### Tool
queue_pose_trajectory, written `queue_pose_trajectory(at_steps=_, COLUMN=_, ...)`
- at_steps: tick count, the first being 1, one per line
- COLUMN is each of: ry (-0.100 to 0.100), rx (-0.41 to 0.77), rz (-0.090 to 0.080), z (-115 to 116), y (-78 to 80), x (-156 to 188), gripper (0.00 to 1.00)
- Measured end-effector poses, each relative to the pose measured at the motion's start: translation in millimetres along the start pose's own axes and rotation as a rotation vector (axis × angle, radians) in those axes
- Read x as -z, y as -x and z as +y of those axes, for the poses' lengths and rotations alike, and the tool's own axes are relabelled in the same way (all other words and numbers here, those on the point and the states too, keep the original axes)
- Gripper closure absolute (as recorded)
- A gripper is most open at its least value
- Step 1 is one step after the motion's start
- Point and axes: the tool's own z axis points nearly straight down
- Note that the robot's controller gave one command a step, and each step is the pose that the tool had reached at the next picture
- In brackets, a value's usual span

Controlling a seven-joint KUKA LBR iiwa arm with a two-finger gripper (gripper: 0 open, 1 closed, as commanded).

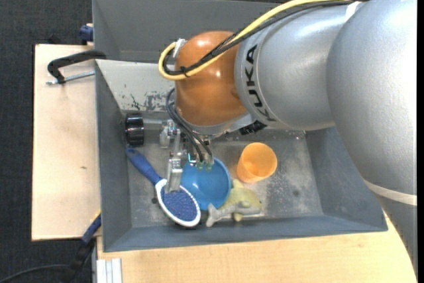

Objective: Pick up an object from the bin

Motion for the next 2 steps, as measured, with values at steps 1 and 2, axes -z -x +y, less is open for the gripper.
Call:
queue_pose_trajectory(at_steps=1, ry=0.000, rx=-0.124, rz=0.000, z=14, y=-22.0, x=-75, gripper=0.00)
queue_pose_trajectory(at_steps=2, ry=0.005, rx=-0.263, rz=-0.012, z=4, y=-5.5, x=-40, gripper=0.00)
